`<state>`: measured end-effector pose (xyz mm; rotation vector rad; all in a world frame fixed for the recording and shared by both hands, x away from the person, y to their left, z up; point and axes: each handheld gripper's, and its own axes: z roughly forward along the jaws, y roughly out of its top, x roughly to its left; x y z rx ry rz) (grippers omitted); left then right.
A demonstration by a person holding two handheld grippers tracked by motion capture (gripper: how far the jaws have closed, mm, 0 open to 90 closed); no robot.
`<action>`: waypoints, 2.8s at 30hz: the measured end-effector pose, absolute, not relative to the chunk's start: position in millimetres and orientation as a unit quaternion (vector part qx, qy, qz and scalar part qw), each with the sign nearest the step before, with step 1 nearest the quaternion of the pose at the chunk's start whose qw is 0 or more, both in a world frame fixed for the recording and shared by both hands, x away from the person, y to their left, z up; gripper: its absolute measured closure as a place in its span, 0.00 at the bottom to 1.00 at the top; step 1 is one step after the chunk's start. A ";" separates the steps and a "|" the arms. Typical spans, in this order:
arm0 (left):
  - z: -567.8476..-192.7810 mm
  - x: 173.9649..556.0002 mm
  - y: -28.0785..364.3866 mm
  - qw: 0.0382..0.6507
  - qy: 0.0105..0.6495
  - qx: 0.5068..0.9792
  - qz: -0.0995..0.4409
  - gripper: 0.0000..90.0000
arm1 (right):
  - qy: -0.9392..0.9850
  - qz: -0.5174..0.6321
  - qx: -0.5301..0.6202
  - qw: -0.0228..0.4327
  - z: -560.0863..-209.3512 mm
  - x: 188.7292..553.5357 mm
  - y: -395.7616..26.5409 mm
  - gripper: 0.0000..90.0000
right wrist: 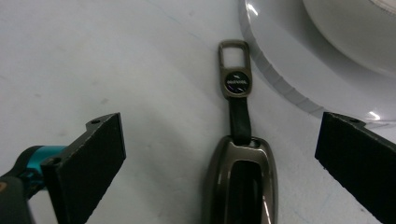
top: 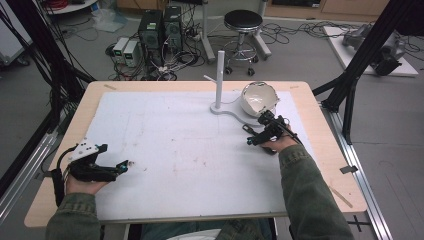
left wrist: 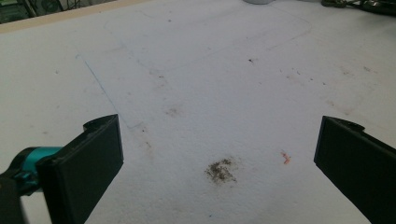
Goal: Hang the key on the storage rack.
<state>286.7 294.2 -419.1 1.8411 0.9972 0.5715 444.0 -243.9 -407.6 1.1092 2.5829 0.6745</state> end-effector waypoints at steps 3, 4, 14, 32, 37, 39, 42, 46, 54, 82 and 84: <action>-419.1 286.9 294.3 0.467 0.407 0.750 0.233 0.02 | 0.886 0.230 0.384 0.122 -411.9 448.9 -242.3 0.05; -419.1 286.9 294.3 0.467 0.407 0.750 0.233 0.02 | 0.887 0.229 0.382 0.120 -413.3 450.4 -241.5 0.05; -419.6 287.0 293.0 0.467 0.405 0.751 0.232 0.02 | 0.895 0.167 0.398 0.118 -420.1 466.8 -232.2 0.07; -420.2 287.3 292.2 0.464 0.405 0.753 0.232 0.02 | 0.897 0.165 0.400 0.087 -415.2 471.0 -234.6 0.79; -420.0 287.3 292.3 0.463 0.405 0.754 0.231 0.02 | 0.901 0.149 0.393 0.106 -414.1 467.3 -226.1 0.94; -420.0 287.3 292.7 0.464 0.404 0.753 0.232 0.02 | 0.901 0.150 0.391 0.110 -413.2 465.7 -225.8 0.95; -419.8 287.1 292.6 0.465 0.405 0.752 0.232 0.02 | 0.898 0.156 0.399 0.100 -412.2 466.8 -228.1 0.95; -419.6 286.9 292.7 0.465 0.404 0.752 0.233 0.02 | 0.896 0.160 0.403 0.096 -409.9 465.6 -229.9 0.95; -419.0 286.2 292.7 0.465 0.403 0.753 0.234 0.02 | 0.888 0.205 0.404 0.083 -391.8 457.0 -241.5 0.95; -418.1 285.9 294.2 0.470 0.404 0.749 0.235 0.02 | 0.869 0.284 0.395 0.088 -322.9 445.9 -247.0 0.95; -417.9 285.8 294.1 0.470 0.404 0.749 0.235 0.02 | 0.865 0.292 0.398 0.091 -312.3 446.4 -248.5 0.95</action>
